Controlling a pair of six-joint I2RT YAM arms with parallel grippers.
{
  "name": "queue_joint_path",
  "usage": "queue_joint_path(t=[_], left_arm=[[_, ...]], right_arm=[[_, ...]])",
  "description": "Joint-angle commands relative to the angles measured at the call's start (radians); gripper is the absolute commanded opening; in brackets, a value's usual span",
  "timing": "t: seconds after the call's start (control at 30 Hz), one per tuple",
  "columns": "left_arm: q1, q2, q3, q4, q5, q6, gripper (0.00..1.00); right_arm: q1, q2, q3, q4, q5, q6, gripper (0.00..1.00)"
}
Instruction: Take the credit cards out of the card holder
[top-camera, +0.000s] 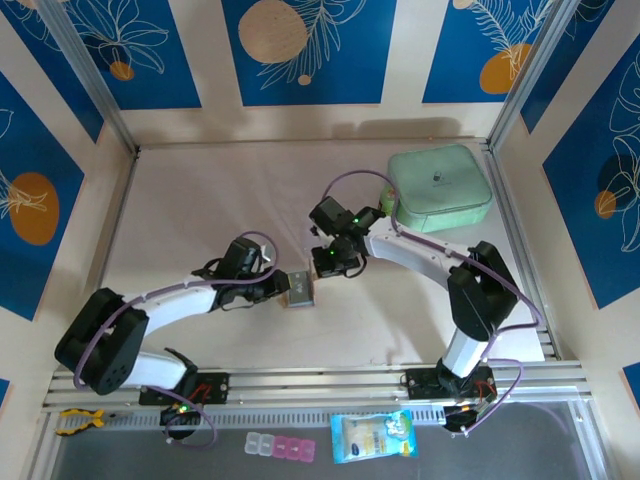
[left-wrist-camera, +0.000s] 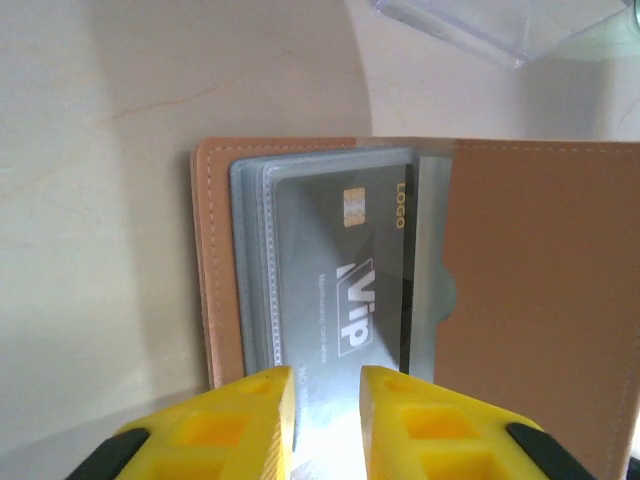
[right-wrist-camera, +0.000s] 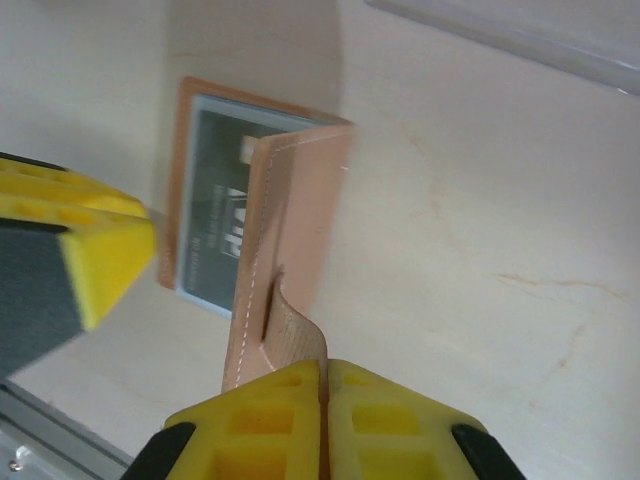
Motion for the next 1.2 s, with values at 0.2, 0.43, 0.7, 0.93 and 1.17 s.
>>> queue_joint_path(t=[0.2,0.43,0.7,0.93,1.17], left_arm=[[-0.007,0.072,0.047,-0.022,-0.005,0.025,0.16],[-0.024,0.092,0.067,-0.081,-0.051,0.035,0.14],[-0.038,0.106,0.069,-0.073,-0.058,0.012,0.13],[-0.070,0.167,0.088,-0.045,-0.041,-0.010,0.12],[-0.081,0.187,0.105,-0.074,-0.051,-0.009,0.12]], right_arm=[[-0.056,-0.076,-0.148,0.040,-0.002,0.012,0.07],[-0.105,-0.084,-0.246,0.108,-0.012,0.019,0.07],[-0.157,-0.079,-0.312,0.171,-0.034,0.000,0.07],[-0.188,-0.068,-0.339,0.215,-0.058,-0.017,0.07],[-0.196,-0.046,-0.384,0.250,-0.054,-0.002,0.08]])
